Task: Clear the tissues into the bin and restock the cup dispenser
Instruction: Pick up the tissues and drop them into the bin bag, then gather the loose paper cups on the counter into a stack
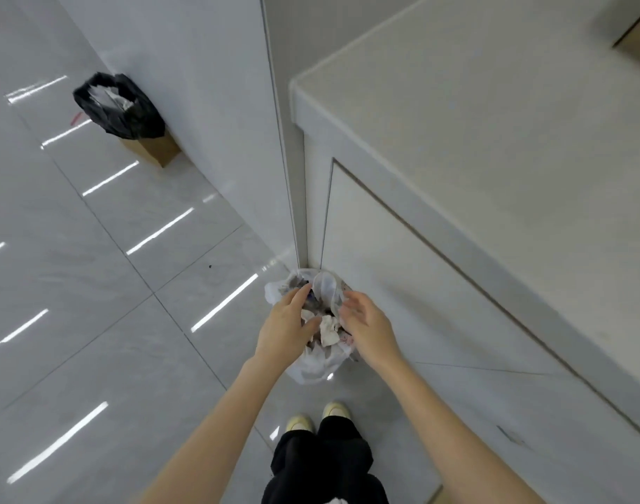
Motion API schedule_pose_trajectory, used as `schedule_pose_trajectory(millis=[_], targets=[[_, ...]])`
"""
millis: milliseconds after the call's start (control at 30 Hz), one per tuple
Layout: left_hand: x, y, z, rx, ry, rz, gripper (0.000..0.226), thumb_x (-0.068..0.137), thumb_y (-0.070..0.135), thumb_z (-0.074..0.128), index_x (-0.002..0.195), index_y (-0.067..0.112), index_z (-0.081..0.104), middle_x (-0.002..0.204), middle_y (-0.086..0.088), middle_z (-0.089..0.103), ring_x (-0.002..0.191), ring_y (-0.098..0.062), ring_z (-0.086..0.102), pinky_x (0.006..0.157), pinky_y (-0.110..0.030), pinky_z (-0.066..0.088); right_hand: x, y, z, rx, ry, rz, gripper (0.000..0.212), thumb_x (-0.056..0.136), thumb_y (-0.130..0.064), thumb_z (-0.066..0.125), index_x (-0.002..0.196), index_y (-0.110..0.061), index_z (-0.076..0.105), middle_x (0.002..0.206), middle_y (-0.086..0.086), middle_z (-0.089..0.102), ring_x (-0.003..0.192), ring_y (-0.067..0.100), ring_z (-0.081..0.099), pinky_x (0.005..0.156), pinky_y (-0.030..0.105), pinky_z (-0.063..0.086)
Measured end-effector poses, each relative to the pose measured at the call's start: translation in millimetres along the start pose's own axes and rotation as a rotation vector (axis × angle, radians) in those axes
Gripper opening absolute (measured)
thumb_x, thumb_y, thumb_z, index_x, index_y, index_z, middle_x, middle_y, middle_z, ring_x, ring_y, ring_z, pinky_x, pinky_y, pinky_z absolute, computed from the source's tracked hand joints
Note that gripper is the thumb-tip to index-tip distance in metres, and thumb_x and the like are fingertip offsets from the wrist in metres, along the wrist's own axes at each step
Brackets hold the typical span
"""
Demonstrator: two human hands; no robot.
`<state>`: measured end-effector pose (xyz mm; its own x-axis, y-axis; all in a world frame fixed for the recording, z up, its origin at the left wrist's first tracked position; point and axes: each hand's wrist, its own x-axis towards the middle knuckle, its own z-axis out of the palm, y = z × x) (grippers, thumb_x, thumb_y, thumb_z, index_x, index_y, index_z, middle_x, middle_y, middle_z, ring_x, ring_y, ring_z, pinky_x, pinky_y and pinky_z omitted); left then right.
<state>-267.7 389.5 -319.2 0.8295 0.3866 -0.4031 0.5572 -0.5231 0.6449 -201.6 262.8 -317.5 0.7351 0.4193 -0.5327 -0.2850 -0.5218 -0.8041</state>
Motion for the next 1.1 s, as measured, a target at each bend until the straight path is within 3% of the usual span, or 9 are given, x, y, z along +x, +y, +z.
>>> schedule_pose_trajectory(millis=[200, 533, 633, 767, 900, 967, 1033, 1100], targets=[[-48, 87, -73, 0.001, 0.037, 0.133, 0.042, 0.091, 0.03, 0.045, 0.132, 0.021, 0.04, 0.135, -0.003, 0.048, 0.111, -0.017, 0.051, 0.084, -0.022, 0.033, -75, -89, -39, -0.02, 0.027, -0.113, 0.029, 0.093, -0.024, 0.046, 0.122, -0.022, 0.05, 0.114, -0.001, 0.06, 0.101, 0.011, 0.058, 0.078, 0.012, 0.043], [-97, 266, -165, -0.09, 0.13, 0.508, 0.032, 0.089, 0.032, 0.049, 0.118, 0.019, 0.053, 0.11, -0.002, 0.063, 0.097, -0.014, 0.058, 0.085, -0.029, 0.047, -179, -220, -141, 0.194, 0.355, -0.356, 0.022, 0.09, -0.016, 0.052, 0.111, -0.022, 0.054, 0.096, 0.007, 0.067, 0.08, 0.017, 0.065, 0.079, 0.03, 0.05], [-106, 317, -165, -0.147, 0.08, 0.616, 0.033, 0.088, 0.031, 0.051, 0.118, 0.019, 0.051, 0.106, -0.003, 0.063, 0.093, -0.014, 0.059, 0.083, -0.027, 0.047, -203, -242, -179, 0.24, 0.485, -0.422, 0.023, 0.089, -0.017, 0.054, 0.111, -0.023, 0.054, 0.094, -0.001, 0.066, 0.085, 0.017, 0.064, 0.081, 0.029, 0.049], [-115, 384, -149, -0.21, 0.004, 0.729, 0.038, 0.087, 0.033, 0.053, 0.123, 0.023, 0.047, 0.106, 0.004, 0.059, 0.091, -0.007, 0.057, 0.074, -0.007, 0.042, -229, -252, -235, 0.25, 0.619, -0.508, 0.027, 0.088, -0.018, 0.056, 0.114, -0.025, 0.052, 0.097, -0.01, 0.061, 0.088, 0.012, 0.061, 0.078, 0.021, 0.049], [-120, 450, -119, -0.268, -0.071, 0.826, 0.046, 0.085, 0.035, 0.056, 0.128, 0.024, 0.042, 0.117, 0.005, 0.055, 0.1, -0.009, 0.054, 0.078, -0.016, 0.043, -248, -248, -296, 0.24, 0.739, -0.543, 0.034, 0.088, -0.016, 0.056, 0.121, -0.023, 0.05, 0.099, -0.011, 0.06, 0.084, 0.0, 0.058, 0.071, 0.008, 0.047], [-117, 476, -102, -0.271, -0.089, 0.858, 0.05, 0.083, 0.036, 0.059, 0.128, 0.026, 0.041, 0.118, 0.007, 0.053, 0.099, -0.006, 0.051, 0.075, -0.009, 0.042, -254, -241, -327, 0.247, 0.777, -0.544, 0.035, 0.088, -0.018, 0.057, 0.122, -0.025, 0.049, 0.101, -0.01, 0.06, 0.08, -0.006, 0.057, 0.071, 0.007, 0.046], [-114, 497, -86, -0.274, -0.118, 0.88, 0.055, 0.081, 0.034, 0.063, 0.13, 0.025, 0.039, 0.123, 0.006, 0.05, 0.105, -0.007, 0.05, 0.082, -0.006, 0.039, -257, -234, -356, 0.239, 0.808, -0.543, 0.039, 0.088, -0.018, 0.057, 0.125, -0.024, 0.047, 0.103, -0.009, 0.06, 0.079, -0.01, 0.057, 0.072, 0.005, 0.044], [-106, 517, -70, -0.248, -0.131, 0.887, 0.063, 0.077, 0.032, 0.067, 0.132, 0.023, 0.037, 0.132, 0.003, 0.046, 0.118, -0.012, 0.046, 0.1, -0.022, 0.037, -259, -225, -387, 0.228, 0.844, -0.536, 0.04, 0.087, -0.016, 0.058, 0.125, -0.024, 0.046, 0.101, -0.009, 0.06, 0.079, -0.012, 0.056, 0.074, 0.003, 0.043]])
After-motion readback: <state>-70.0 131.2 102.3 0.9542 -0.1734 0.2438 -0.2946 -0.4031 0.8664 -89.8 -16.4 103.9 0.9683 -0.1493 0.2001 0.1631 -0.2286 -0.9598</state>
